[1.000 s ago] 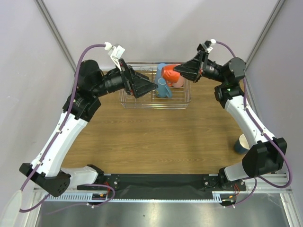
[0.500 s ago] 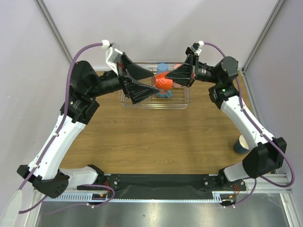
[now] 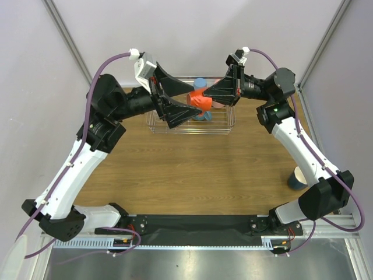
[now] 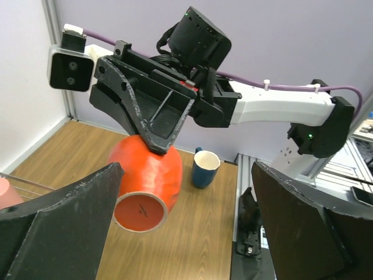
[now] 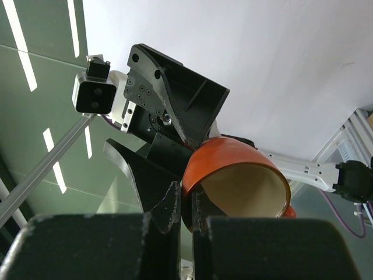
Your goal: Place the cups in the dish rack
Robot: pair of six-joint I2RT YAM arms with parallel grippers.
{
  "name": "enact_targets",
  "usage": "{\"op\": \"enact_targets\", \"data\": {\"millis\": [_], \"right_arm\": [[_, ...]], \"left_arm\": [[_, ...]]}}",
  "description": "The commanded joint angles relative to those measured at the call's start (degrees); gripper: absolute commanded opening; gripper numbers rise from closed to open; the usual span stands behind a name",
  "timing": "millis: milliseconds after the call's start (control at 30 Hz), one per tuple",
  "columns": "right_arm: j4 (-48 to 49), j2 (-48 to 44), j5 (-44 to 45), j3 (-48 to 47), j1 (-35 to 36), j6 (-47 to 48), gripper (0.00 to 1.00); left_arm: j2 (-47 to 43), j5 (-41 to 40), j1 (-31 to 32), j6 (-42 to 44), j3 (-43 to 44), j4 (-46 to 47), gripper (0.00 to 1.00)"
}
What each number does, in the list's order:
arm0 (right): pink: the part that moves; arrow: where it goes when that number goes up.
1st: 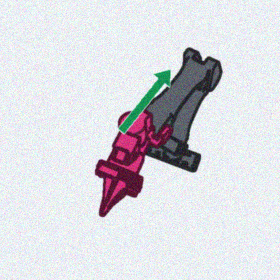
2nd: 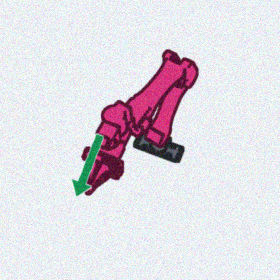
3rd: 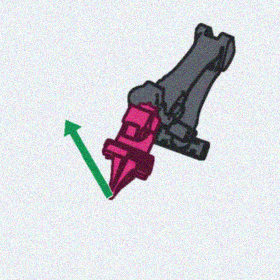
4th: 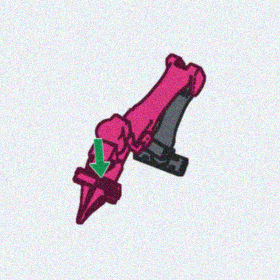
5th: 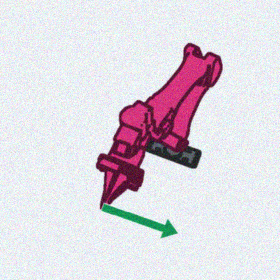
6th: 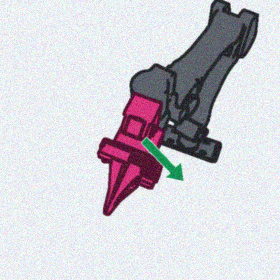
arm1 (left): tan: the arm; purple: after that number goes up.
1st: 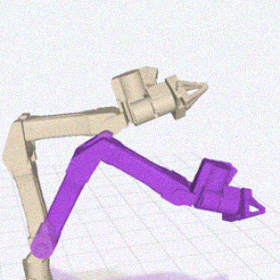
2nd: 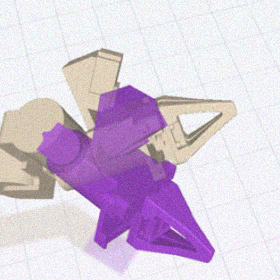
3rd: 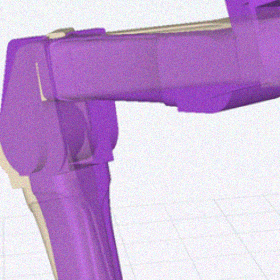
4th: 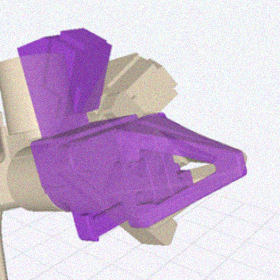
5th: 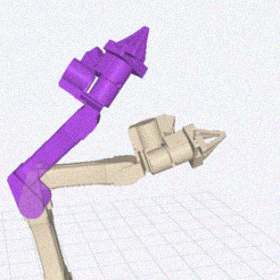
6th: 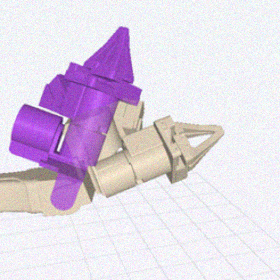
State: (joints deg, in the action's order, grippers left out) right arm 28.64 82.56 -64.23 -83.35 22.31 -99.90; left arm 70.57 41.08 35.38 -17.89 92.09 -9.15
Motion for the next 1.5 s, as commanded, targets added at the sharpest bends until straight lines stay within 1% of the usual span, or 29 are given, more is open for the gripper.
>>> {"op": "enact_targets", "data": {"millis": [0,67,133,267,367,433,533,867,933,1000,1167,1200,1267,1333,1367,1467], "right_arm": [[4.6,-1.5,0.2,-4.5,0.9,-2.3,0.00],[4.1,-1.7,-0.5,-4.6,1.1,-2.1,0.00],[3.7,-2.1,-0.7,-4.6,1.2,-2.0,0.00],[4.0,-1.8,-0.8,-5.5,1.9,-2.3,0.00],[4.0,-1.4,-0.5,-5.9,2.2,-2.2,0.00],[4.8,-0.8,-0.2,-6.3,2.6,-3.0,0.00],[7.7,0.5,0.0,-6.8,3.3,-5.0,0.00],[8.8,1.9,0.0,-7.1,4.0,-5.3,0.00],[9.0,1.8,0.2,-6.8,4.1,-5.2,0.00],[8.9,1.8,0.3,-7.0,4.1,-5.3,0.00],[10.3,2.2,0.9,-7.0,4.7,-6.3,0.00],[10.2,2.2,1.0,-6.8,4.8,-5.9,0.00],[9.9,2.3,1.1,-6.7,4.9,-5.8,0.00],[9.7,2.3,1.2,-6.7,5.0,-5.6,0.00],[9.7,2.3,1.3,-6.7,5.0,-5.5,0.00],[9.3,2.2,1.4,-6.6,5.1,-5.2,0.00]], "left_arm": [[-0.3,-3.5,1.1,2.9,-0.6,-2.5,1.00],[-0.8,-5.6,1.1,2.7,-0.7,-1.3,1.00],[-0.3,-6.1,1.1,2.3,0.2,-1.0,1.00],[-0.5,-7.2,1.0,4.4,1.2,-3.2,1.00],[0.4,-3.7,0.8,4.1,1.5,-3.7,1.00],[0.6,-0.8,1.1,1.4,0.3,-1.1,0.99],[-0.1,0.4,1.2,-1.3,-2.7,3.2,0.99],[0.9,0.2,1.3,-2.0,-1.6,3.3,0.96],[1.0,0.1,1.2,-1.7,-1.5,2.9,0.92],[1.2,-0.3,1.2,-0.9,-1.2,1.6,0.85],[0.9,-1.4,1.2,-0.4,-1.3,0.7,0.79],[1.0,-1.6,1.2,-0.6,-1.2,0.9,0.75],[1.2,-1.7,1.2,-1.1,-0.5,1.0,0.75],[1.2,-2.1,1.2,-1.3,-0.2,0.8,0.85],[1.1,-2.0,1.2,-1.3,-0.2,1.0,0.87],[1.0,-2.2,1.2,-1.2,-0.2,0.7,0.86]]}}
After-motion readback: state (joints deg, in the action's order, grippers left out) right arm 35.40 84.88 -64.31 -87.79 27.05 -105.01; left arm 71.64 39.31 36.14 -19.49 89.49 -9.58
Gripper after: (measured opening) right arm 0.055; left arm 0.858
